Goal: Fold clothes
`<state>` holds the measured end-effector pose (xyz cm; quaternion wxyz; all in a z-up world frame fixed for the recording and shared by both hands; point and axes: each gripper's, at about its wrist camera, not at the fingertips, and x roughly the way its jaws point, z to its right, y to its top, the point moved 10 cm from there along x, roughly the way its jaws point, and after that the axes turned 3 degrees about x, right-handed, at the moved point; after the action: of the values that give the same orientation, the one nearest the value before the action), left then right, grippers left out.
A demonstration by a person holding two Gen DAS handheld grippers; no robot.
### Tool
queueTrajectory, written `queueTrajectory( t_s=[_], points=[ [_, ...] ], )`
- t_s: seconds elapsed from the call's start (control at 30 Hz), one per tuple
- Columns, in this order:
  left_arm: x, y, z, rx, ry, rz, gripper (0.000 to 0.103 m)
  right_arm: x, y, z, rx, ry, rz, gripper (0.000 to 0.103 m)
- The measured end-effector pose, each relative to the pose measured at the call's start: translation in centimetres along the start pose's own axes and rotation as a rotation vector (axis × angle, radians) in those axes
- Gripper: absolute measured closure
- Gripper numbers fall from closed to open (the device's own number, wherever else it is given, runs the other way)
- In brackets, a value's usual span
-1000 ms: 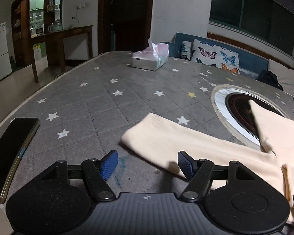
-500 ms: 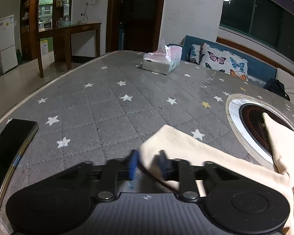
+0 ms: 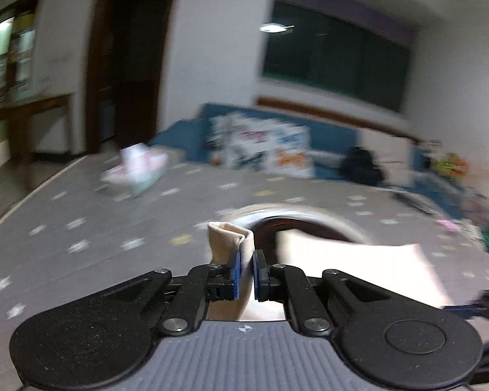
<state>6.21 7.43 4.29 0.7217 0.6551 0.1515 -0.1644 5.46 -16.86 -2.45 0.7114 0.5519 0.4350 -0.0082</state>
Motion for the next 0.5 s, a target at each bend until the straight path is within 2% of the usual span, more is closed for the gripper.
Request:
queueTrajectory(
  t_s=[0.13,0.27,0.37,0.5],
  points=[
    [-0.3,1.1,7.2,0.083,-0.152,0.023,0.095,-1.4,-1.1,2.7,0.051,-0.043,0.016,0.037],
    [-0.1,0.8,13.7,0.158,-0.281,0.016,0.095,-2.9,-2.3,5.5,0.109,-0.093,0.029,0.037],
    [0.3,-0.3,17.6,0.207,-0.365,-0.009,0.095,-3.8,-3.1,7.3,0.149,-0.126,0.036,0.037],
    [1.5,-3.2,21.0,0.274,-0.427,-0.078,0.094,-4.7,-4.2,9.3,0.195,-0.16,0.035,0.038]
  ],
)
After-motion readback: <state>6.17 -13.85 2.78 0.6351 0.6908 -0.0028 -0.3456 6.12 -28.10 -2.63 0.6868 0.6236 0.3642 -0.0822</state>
